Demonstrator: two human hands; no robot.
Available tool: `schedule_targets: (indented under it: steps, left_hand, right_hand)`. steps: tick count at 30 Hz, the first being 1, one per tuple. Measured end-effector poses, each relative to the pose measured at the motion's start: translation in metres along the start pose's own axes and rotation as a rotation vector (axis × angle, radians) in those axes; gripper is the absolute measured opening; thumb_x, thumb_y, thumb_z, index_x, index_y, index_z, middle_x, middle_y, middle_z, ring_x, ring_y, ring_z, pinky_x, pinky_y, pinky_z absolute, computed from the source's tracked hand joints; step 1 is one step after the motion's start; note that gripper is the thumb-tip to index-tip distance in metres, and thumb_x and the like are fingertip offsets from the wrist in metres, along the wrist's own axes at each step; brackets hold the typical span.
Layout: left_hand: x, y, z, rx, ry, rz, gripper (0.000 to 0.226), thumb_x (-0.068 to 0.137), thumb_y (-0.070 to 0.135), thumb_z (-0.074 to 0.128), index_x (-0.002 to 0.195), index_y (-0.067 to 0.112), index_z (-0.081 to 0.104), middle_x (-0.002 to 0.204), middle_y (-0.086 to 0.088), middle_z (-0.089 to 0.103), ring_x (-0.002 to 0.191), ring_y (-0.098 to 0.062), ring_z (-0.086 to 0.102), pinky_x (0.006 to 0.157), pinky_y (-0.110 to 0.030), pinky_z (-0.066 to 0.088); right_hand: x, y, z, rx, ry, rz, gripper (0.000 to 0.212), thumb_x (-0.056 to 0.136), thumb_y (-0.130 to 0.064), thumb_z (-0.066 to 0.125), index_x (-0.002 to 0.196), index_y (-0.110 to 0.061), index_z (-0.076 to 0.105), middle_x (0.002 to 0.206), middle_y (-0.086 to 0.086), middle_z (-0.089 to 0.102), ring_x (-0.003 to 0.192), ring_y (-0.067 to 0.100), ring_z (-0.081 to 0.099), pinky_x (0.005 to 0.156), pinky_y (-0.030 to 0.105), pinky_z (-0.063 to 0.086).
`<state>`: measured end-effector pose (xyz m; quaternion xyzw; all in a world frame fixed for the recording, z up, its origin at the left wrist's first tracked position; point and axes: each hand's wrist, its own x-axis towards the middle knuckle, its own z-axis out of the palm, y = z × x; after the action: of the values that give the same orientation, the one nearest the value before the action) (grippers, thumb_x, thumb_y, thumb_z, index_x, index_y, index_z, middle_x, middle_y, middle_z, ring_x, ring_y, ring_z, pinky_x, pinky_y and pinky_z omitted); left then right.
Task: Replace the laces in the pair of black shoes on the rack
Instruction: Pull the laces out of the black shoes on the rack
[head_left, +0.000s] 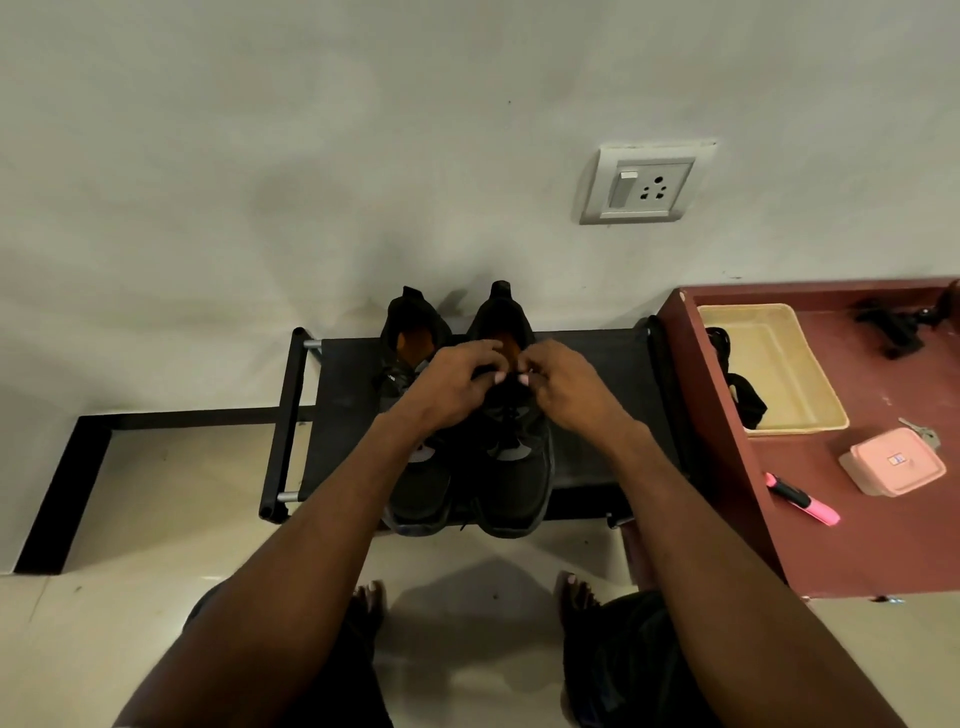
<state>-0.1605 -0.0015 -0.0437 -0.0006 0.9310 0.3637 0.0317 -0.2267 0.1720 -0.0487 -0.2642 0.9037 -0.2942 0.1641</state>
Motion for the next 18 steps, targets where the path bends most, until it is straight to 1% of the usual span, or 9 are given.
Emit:
schedule_targets:
  steps: [2, 4, 6, 8, 10, 12, 14, 16, 18]
  left_hand:
    - [0.003, -0.003, 0.0, -0.083, 0.071, -0.043, 0.013, 0.096, 0.005, 0.058, 0.1, 0.011, 0.07, 0.137, -0.007, 0.059, 0.129, -0.021, 0.053, 0.108, -0.029, 0.039]
    - [0.005, -0.005, 0.001, -0.097, 0.08, -0.058, 0.012, 0.096, 0.006, 0.058, 0.095, 0.015, 0.067, 0.133, -0.003, 0.061, 0.125, -0.019, 0.054, 0.106, -0.032, 0.042]
    - [0.004, -0.005, 0.002, -0.09, 0.061, -0.04, 0.008, 0.094, 0.013, 0.065, 0.101, 0.017, 0.067, 0.129, 0.0, 0.062, 0.122, -0.016, 0.055, 0.104, -0.032, 0.043]
    - [0.004, -0.003, 0.006, -0.073, 0.06, -0.018, 0.02, 0.089, 0.02, 0.073, 0.109, 0.015, 0.068, 0.123, 0.0, 0.064, 0.115, -0.014, 0.057, 0.099, -0.03, 0.046]
    - [0.006, 0.0, 0.007, -0.071, 0.113, -0.028, 0.018, 0.088, 0.02, 0.074, 0.104, 0.011, 0.072, 0.116, -0.001, 0.067, 0.108, -0.015, 0.06, 0.095, -0.031, 0.049]
    - [0.008, 0.001, 0.005, -0.144, 0.173, -0.066, 0.013, 0.087, 0.018, 0.075, 0.097, 0.01, 0.076, 0.109, 0.0, 0.07, 0.104, -0.012, 0.063, 0.09, -0.021, 0.049]
    - [0.01, 0.002, 0.002, -0.161, 0.204, -0.106, 0.012, 0.089, 0.018, 0.074, 0.098, 0.011, 0.076, 0.105, 0.001, 0.073, 0.099, -0.009, 0.064, 0.083, -0.01, 0.045]
    - [0.012, 0.002, 0.005, -0.061, 0.207, -0.097, 0.015, 0.093, 0.016, 0.067, 0.106, 0.012, 0.074, 0.106, -0.002, 0.072, 0.097, -0.013, 0.064, 0.084, -0.018, 0.049]
    - [0.011, 0.004, 0.01, 0.07, 0.209, -0.053, 0.022, 0.096, 0.012, 0.058, 0.113, 0.012, 0.071, 0.109, -0.004, 0.072, 0.095, -0.019, 0.065, 0.086, -0.031, 0.053]
  right_hand:
    - [0.001, 0.003, -0.003, 0.112, 0.024, 0.094, 0.006, 0.099, -0.012, 0.055, 0.094, -0.015, 0.058, 0.092, 0.005, 0.063, 0.085, 0.026, 0.061, 0.071, 0.036, 0.046]
    - [0.0, 0.005, -0.005, 0.227, 0.04, 0.138, 0.008, 0.098, -0.01, 0.058, 0.091, -0.015, 0.06, 0.086, 0.008, 0.068, 0.081, 0.025, 0.067, 0.07, 0.033, 0.049]
    - [0.0, 0.003, -0.008, 0.311, 0.057, 0.13, 0.008, 0.093, -0.01, 0.067, 0.087, -0.015, 0.066, 0.084, 0.008, 0.071, 0.079, 0.023, 0.069, 0.073, 0.032, 0.052]
    - [0.001, 0.0, -0.009, 0.333, 0.087, 0.097, 0.002, 0.087, -0.011, 0.074, 0.087, -0.012, 0.072, 0.086, 0.004, 0.072, 0.082, 0.021, 0.069, 0.075, 0.027, 0.053]
    - [0.003, -0.003, -0.009, 0.308, 0.115, 0.075, 0.004, 0.086, -0.013, 0.075, 0.089, -0.011, 0.074, 0.088, -0.001, 0.071, 0.084, 0.015, 0.066, 0.071, 0.019, 0.048]
    - [0.006, -0.004, -0.009, 0.275, 0.088, 0.098, 0.003, 0.09, -0.015, 0.072, 0.091, -0.012, 0.071, 0.088, -0.002, 0.07, 0.083, 0.014, 0.065, 0.068, 0.018, 0.047]
    - [0.009, -0.005, -0.008, 0.231, 0.058, 0.139, 0.004, 0.094, -0.016, 0.067, 0.091, -0.014, 0.069, 0.086, 0.001, 0.069, 0.081, 0.016, 0.065, 0.067, 0.024, 0.048]
    - [0.011, -0.005, -0.007, 0.202, 0.052, 0.168, 0.009, 0.095, -0.013, 0.063, 0.087, -0.014, 0.067, 0.082, 0.004, 0.069, 0.076, 0.02, 0.066, 0.064, 0.03, 0.05]
    - [0.011, -0.004, -0.009, 0.15, 0.066, 0.192, 0.014, 0.093, -0.007, 0.061, 0.081, -0.014, 0.066, 0.077, 0.003, 0.066, 0.071, 0.019, 0.062, 0.057, 0.027, 0.046]
